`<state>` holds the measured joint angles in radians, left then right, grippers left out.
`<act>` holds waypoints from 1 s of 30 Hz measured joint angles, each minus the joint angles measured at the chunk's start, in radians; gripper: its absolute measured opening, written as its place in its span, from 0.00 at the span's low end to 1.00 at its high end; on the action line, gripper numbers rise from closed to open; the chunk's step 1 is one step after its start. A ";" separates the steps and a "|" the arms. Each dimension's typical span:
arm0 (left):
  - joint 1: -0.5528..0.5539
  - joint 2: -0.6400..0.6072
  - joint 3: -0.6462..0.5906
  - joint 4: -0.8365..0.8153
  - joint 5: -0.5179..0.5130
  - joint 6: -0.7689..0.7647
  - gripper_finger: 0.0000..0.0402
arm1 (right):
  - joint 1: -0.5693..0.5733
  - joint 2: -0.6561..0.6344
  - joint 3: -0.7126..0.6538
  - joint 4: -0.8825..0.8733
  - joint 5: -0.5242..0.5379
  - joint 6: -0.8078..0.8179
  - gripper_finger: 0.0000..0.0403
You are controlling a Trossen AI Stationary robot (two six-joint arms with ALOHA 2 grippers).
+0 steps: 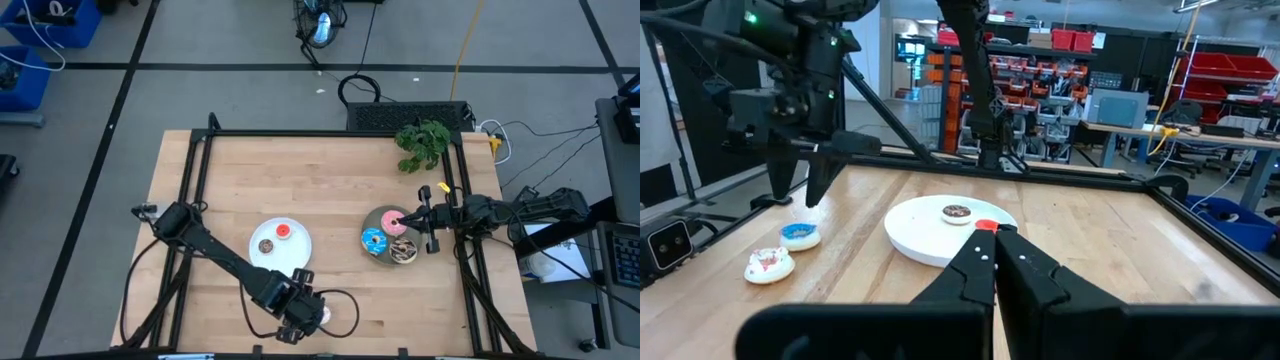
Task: Pick & Place donuts
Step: Put the small blue donut on the white plate
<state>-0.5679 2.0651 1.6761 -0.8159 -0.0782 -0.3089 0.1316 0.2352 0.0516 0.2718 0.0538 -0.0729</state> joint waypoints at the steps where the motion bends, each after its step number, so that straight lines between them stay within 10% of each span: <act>1: -0.003 0.000 -0.009 0.010 0.006 -0.004 0.59 | 0.000 0.000 0.000 0.000 0.000 0.000 0.00; 9: -0.011 0.000 -0.057 0.056 0.044 -0.014 0.78 | 0.000 0.000 0.000 0.000 0.001 -0.001 0.00; 30: -0.037 0.014 -0.058 0.088 0.036 -0.023 0.84 | 0.000 0.000 0.000 0.000 0.001 0.000 0.00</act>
<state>-0.6045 2.0790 1.6184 -0.7279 -0.0419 -0.3322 0.1314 0.2352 0.0514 0.2718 0.0549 -0.0727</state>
